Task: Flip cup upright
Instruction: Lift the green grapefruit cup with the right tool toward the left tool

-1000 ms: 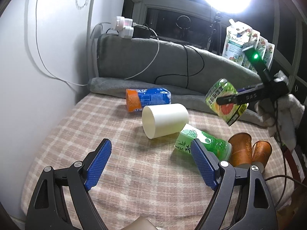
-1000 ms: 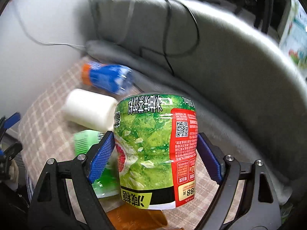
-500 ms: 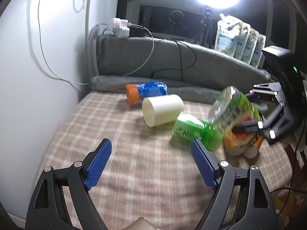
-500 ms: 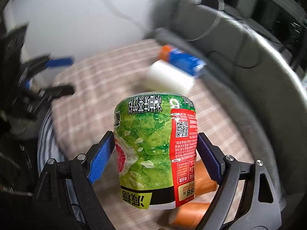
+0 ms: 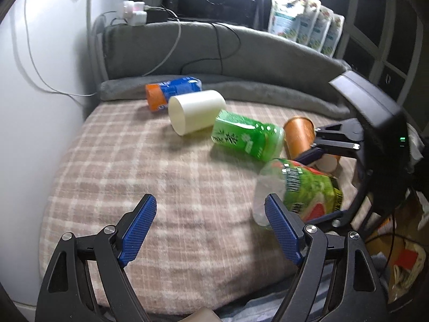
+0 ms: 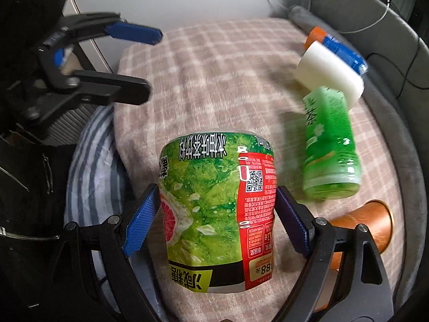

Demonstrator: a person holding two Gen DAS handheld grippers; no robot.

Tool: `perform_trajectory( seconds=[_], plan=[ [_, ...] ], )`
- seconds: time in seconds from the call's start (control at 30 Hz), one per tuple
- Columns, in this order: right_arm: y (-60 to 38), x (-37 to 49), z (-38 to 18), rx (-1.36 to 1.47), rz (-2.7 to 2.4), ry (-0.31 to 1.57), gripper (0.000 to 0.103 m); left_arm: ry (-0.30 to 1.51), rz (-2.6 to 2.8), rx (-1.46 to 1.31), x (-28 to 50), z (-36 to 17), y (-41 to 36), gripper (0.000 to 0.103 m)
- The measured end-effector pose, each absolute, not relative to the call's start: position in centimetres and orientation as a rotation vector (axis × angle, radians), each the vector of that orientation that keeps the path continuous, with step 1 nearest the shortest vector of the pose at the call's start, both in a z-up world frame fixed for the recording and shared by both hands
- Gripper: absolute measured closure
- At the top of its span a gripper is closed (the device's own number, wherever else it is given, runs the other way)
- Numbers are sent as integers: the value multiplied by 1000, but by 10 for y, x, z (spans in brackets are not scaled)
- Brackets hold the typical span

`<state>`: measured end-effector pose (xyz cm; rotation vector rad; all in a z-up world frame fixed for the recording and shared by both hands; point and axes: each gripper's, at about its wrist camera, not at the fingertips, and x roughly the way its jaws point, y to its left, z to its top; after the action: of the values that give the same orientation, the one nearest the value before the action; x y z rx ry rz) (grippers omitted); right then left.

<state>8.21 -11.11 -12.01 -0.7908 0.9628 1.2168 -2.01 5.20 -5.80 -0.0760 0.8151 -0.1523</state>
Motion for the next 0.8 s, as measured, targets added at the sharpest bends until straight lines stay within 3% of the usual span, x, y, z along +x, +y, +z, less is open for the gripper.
perform_trajectory(
  seconds=[0.37,0.6,0.8],
  plan=[
    [-109,90,-118,-708,1198,952,15,894,-232,-100,-28,-64,47,21],
    [-165,89,-83,-437,1188,861,15,848,-324,179,-27,-43,11,21],
    [-151,94,-100,-510,1158,880,15,833,-354,245,-6,-31,1,21]
  ],
)
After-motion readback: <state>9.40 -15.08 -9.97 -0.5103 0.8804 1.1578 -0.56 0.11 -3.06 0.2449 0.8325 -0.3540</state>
